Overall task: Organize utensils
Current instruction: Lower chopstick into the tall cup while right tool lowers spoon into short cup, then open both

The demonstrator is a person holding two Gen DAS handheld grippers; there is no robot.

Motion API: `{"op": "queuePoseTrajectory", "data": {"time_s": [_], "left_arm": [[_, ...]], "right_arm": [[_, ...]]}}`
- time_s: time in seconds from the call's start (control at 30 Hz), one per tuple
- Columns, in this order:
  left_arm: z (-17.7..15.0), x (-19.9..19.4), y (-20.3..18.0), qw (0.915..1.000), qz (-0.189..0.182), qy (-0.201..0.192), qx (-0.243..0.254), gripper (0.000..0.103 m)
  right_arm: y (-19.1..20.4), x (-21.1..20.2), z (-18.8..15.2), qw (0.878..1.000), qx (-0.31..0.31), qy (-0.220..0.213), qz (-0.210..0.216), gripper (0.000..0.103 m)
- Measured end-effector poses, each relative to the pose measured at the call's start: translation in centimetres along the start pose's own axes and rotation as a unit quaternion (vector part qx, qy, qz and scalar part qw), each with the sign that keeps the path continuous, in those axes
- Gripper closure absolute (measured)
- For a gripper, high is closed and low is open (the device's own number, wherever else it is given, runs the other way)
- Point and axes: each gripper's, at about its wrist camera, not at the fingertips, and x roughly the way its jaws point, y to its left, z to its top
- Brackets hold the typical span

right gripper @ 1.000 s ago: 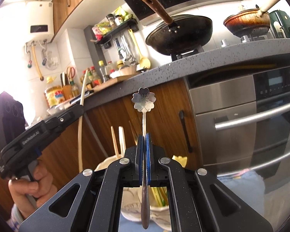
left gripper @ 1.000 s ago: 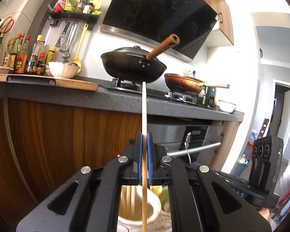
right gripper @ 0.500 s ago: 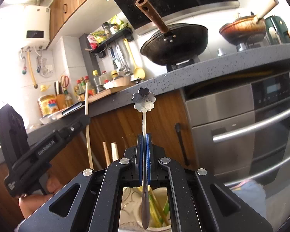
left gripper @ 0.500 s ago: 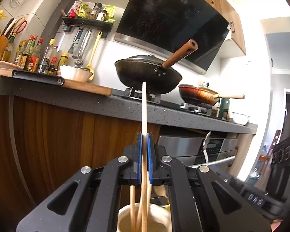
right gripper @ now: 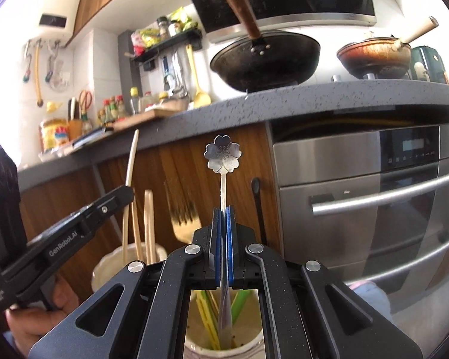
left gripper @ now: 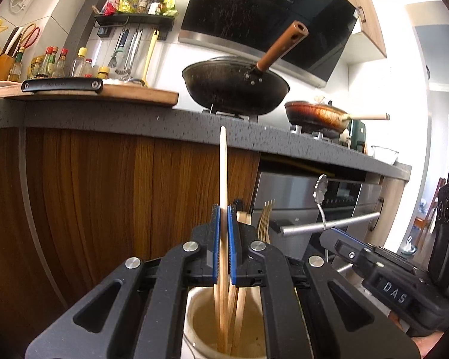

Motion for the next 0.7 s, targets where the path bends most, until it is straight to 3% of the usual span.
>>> {"op": "queuePoseTrajectory", "data": {"time_s": [0.33,0.7], "left_arm": [[-2.1,-0.5,-0.7,0.9981,0.021,0.055,0.02,0.098],[-2.9,0.1,-0.8,0.9939,0.033,0.099,0.035,0.098]], "right_arm": [[1.8,0.4,-2.4,0.997,-0.051,0.048,-0.022,0.099],[1.7,1.0,-3.3,0.993,-0.061,0.093,-0.035,0.099]]}}
